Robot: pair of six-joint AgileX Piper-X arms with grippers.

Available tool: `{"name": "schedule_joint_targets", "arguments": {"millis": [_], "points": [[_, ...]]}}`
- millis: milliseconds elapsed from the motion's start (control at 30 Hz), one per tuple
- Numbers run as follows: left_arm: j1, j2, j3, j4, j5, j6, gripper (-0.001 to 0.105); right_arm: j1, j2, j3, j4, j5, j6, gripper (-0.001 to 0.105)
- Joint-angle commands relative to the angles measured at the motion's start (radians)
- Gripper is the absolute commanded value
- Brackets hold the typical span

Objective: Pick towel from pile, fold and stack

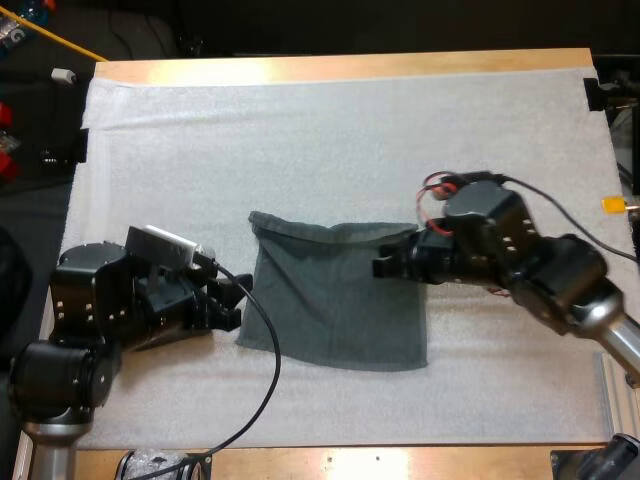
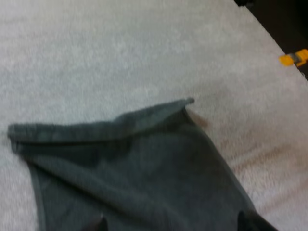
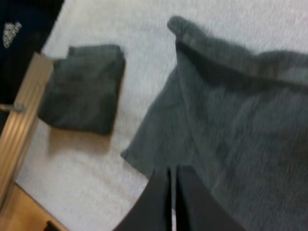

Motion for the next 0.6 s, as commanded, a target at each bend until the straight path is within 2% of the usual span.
{"name": "schedule_joint_targets", "arguments": {"millis": [0, 167, 400, 567], "points": [[0.000, -0.006, -0.006, 0.018, -0.010, -0.002, 0.054, 0.004, 0.026, -0.003, 0.002, 0.012, 0.002, 0.000], [0.000, -0.007, -0.006, 0.058, -0.010, 0.000, 0.054, 0.002, 0.136, -0.003, -0.025, 0.009, 0.010, 0.000], [0.000, -0.007, -0.006, 0.061, -0.010, 0.009, 0.054, 0.002, 0.298, -0.013, -0.133, 0.009, 0.033, 0.000], [0.000, -0.007, -0.006, 0.063, -0.010, 0.009, 0.054, 0.002, 0.416, -0.086, -0.146, 0.009, 0.034, 0.000]]}}
